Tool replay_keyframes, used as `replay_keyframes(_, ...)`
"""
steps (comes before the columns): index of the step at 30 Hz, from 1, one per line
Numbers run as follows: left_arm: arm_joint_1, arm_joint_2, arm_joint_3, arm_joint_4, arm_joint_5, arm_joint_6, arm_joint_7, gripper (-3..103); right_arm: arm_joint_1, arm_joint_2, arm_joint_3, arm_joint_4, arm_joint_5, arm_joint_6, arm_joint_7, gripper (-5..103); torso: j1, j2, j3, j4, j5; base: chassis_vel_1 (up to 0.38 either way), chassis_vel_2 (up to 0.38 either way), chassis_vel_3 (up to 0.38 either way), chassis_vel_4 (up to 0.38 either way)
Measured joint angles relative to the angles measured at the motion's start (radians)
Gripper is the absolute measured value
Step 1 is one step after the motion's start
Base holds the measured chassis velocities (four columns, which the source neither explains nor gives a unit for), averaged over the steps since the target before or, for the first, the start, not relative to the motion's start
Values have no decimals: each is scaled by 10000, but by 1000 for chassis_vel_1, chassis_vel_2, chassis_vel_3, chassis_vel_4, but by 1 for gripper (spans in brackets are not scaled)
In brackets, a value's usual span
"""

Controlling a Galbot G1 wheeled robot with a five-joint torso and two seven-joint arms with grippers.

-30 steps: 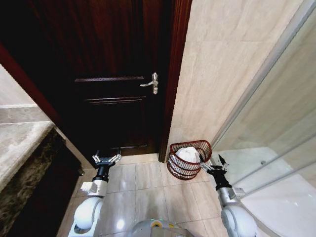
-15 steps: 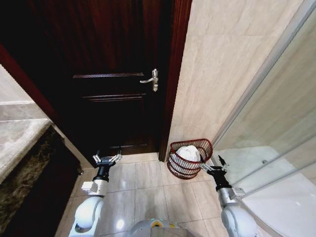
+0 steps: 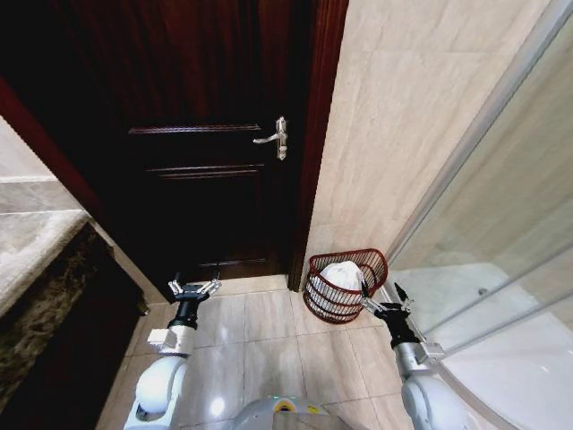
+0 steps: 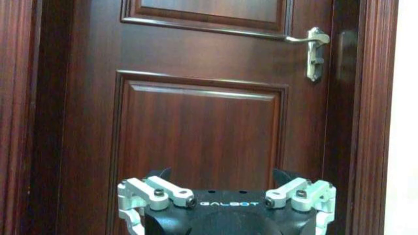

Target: Discard the used towel into the hamper.

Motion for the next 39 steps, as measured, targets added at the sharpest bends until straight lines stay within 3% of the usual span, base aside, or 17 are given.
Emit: replay_keyframes(39, -43, 10, -5, 14, 12, -14, 17, 100, -178, 57, -103, -113, -374, 328, -73, 100, -718, -1703, -986, 0, 0, 11, -11, -10, 12)
